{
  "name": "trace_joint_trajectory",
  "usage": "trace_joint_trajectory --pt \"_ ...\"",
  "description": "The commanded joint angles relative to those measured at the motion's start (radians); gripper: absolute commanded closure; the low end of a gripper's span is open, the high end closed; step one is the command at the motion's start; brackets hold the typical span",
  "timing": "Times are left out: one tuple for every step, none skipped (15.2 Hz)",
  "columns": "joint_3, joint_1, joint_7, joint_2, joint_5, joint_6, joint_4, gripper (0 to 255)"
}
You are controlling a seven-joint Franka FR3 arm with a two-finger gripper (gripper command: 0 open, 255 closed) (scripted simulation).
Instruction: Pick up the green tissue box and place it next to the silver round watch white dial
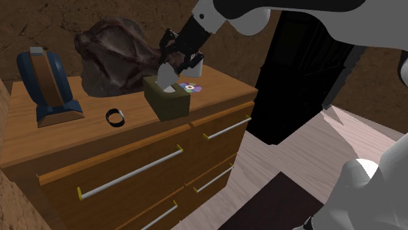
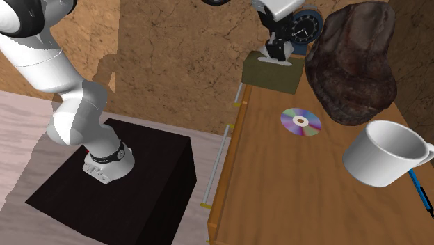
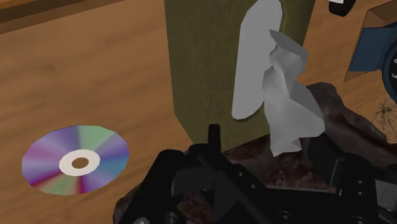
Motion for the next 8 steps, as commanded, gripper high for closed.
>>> trace_joint_trajectory --pt "0.000 0.000 0.000 0.000 0.000 0.000 0.000 0" --pt "0.000 0.000 0.000 0.000 0.000 0.000 0.000 0" --pt "0.000 0.000 0.000 0.000 0.000 0.000 0.000 0" --pt "0.000 0.000 0.000 0.000 0.000 0.000 0.000 0" --pt "-0.004 -0.004 0.002 -0.016 -0.002 -0.027 0.010 0" --pt "-0.008 -0.007 0.003 -0.031 -0.005 -0.054 0.021 0" --pt "-0.012 -0.011 0.004 -0.045 -0.007 -0.082 0.034 0" --pt "-0.016 -0.013 0.006 -0.056 -0.008 -0.104 0.045 0"
